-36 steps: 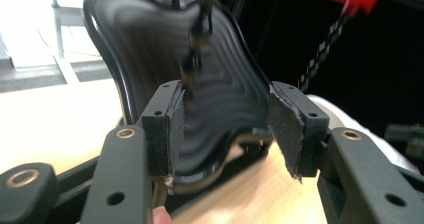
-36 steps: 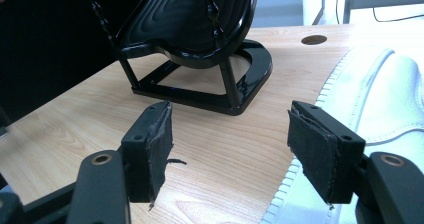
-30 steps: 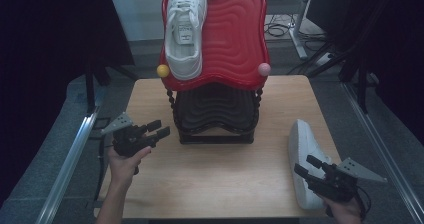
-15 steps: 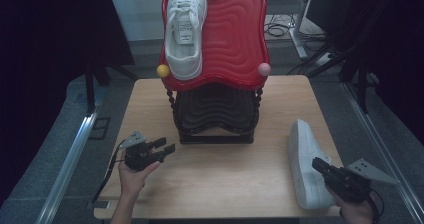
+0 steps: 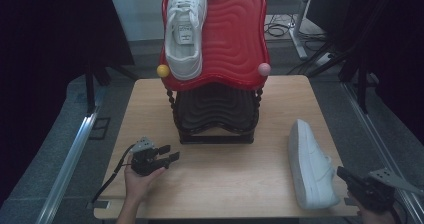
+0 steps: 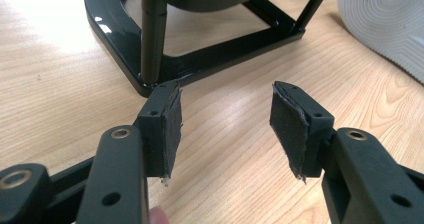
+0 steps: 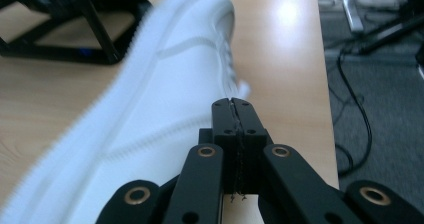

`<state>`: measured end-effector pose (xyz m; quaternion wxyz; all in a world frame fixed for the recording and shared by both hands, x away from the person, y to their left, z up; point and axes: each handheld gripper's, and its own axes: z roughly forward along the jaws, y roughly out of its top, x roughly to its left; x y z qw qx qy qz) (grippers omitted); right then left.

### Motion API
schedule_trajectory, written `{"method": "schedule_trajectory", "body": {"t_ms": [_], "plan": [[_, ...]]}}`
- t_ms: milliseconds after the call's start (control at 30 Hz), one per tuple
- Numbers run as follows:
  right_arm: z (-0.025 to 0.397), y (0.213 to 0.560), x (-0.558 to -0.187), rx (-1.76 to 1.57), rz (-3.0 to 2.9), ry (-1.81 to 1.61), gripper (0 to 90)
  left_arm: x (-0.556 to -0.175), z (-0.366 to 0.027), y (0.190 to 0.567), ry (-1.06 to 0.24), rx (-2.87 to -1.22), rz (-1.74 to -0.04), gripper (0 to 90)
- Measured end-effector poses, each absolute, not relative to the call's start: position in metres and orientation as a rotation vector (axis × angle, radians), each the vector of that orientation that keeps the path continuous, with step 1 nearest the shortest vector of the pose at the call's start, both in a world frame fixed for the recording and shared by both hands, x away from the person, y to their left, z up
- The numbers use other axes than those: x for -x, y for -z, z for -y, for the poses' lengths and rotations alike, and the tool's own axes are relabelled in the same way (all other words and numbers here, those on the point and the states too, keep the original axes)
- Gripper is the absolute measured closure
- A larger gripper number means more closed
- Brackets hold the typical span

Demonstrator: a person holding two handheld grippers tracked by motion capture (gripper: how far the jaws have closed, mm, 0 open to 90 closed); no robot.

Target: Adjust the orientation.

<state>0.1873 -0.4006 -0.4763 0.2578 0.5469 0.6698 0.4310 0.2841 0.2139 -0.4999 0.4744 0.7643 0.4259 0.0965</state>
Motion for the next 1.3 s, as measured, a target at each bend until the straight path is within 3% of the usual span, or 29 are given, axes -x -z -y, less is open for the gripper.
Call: {"method": "schedule_trajectory", "body": {"t_ms": [300,533,733,833,1300], "plan": [[0.408,0.511,-0.174,-1.553,-1.871,-1.233,89.4,-0.281,-0.214,0.501,-0.281,-1.906,-1.048,46.9],[0.394,0.515,-0.186,-1.474,-1.963,-1.272,89.4,-0.28,-0.215,0.5,-0.277,-1.895,-1.043,46.9],[0.394,0.512,-0.186,-1.445,-1.955,-1.284,89.3,-0.28,-0.215,0.501,-0.274,-1.897,-1.043,46.9],[0.391,0.507,-0.186,-1.422,-1.957,-1.294,89.3,-0.28,-0.221,0.505,-0.207,-1.835,-1.063,47.0],[0.348,0.476,-0.193,-1.277,-2.045,-1.323,88.5,-0.275,-0.227,0.502,-0.242,-1.851,-1.07,47.0]]}}
